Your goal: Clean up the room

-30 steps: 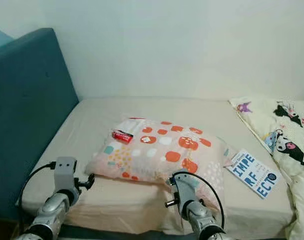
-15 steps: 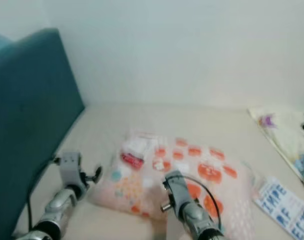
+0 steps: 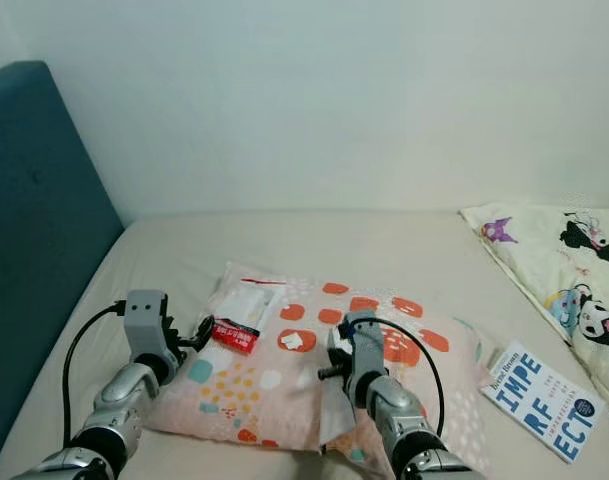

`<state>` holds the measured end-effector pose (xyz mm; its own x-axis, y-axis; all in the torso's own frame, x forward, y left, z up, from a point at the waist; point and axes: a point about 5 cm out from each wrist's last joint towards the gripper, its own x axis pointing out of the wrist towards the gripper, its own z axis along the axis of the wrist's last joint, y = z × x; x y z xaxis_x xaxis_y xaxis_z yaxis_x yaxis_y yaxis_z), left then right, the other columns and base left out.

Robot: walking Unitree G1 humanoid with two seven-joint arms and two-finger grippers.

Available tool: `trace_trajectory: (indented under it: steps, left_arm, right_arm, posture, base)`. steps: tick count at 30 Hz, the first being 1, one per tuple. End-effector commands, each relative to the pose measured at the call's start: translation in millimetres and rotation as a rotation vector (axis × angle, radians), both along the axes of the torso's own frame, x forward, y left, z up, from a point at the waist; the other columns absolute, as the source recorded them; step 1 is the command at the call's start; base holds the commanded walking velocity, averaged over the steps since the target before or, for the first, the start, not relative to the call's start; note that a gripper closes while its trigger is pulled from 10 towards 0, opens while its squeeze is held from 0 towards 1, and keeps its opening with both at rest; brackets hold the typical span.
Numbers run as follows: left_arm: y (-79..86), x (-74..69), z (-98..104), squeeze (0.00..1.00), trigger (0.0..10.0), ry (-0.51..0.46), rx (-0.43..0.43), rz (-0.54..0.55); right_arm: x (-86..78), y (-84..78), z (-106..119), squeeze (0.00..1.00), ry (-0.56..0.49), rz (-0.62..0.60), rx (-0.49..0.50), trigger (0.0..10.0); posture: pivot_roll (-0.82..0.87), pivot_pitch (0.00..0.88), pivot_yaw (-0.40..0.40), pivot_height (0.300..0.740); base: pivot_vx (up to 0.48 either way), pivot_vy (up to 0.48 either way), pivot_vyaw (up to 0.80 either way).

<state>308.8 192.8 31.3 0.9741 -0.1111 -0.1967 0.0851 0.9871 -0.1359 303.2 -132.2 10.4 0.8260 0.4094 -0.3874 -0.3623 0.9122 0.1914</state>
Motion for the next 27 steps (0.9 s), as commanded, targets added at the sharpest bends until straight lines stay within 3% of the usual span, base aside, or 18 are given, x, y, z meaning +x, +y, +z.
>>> trace_trajectory:
  steps: [1,8,11,15,18,22,24,27]
  left_arm:
    - [-6.0,3.9,2.2,0.00,10.0,0.006,-0.016,-0.026]
    - [-10.8,4.5,-1.4,0.00,10.0,0.049,-0.027,-0.030]
    - [-12.8,4.5,-3.2,0.00,10.0,0.069,-0.033,-0.037]
    - [-13.1,4.5,-3.4,0.00,10.0,0.072,-0.034,-0.039]
    - [-18.3,6.6,-2.8,0.00,10.0,0.083,-0.054,-0.056]
    - [-19.5,7.4,-1.9,0.00,10.0,0.078,-0.059,-0.058]
    - [-20.6,9.3,0.4,0.00,10.0,0.068,-0.058,-0.051]
    - [-20.9,10.0,1.1,0.00,10.0,0.066,-0.055,-0.048]
  right_arm:
    - [9.6,-3.4,11.4,0.00,-0.047,-0.031,0.033,10.0]
    - [20.5,-16.4,24.0,0.00,-0.088,-0.111,0.057,10.0]
    - [26.4,-36.1,30.4,0.00,-0.103,-0.240,0.042,10.0]
    - [27.0,-39.3,31.3,0.00,-0.105,-0.260,0.039,10.0]
    - [29.7,-67.6,38.6,0.00,-0.130,-0.412,0.007,10.0]
    - [30.3,-76.3,41.6,0.00,-0.140,-0.454,0.011,10.0]
    - [30.3,-91.9,46.2,0.00,-0.150,-0.509,-0.007,10.0]
    - [30.1,-96.6,47.3,0.00,-0.150,-0.523,-0.020,10.0]
  posture:
    - [-0.03,0.002,-0.016,0.740]
    - [-0.03,0.002,-0.018,0.740]
    - [-0.03,0.003,-0.020,0.740]
    - [-0.03,0.003,-0.020,0.740]
    - [-0.04,0.006,-0.020,0.740]
    - [-0.04,0.008,-0.017,0.740]
    - [-0.05,0.012,-0.011,0.740]
    - [-0.05,0.012,-0.011,0.740]
  base:
    - [0.000,0.000,0.00]
    - [0.000,0.000,0.00]
    - [0.000,0.000,0.00]
    - [0.000,0.000,0.00]
    - [-0.315,0.000,0.00]
    - [-0.277,0.000,0.00]
    - [0.000,0.000,0.00]
    - [0.000,0.000,0.00]
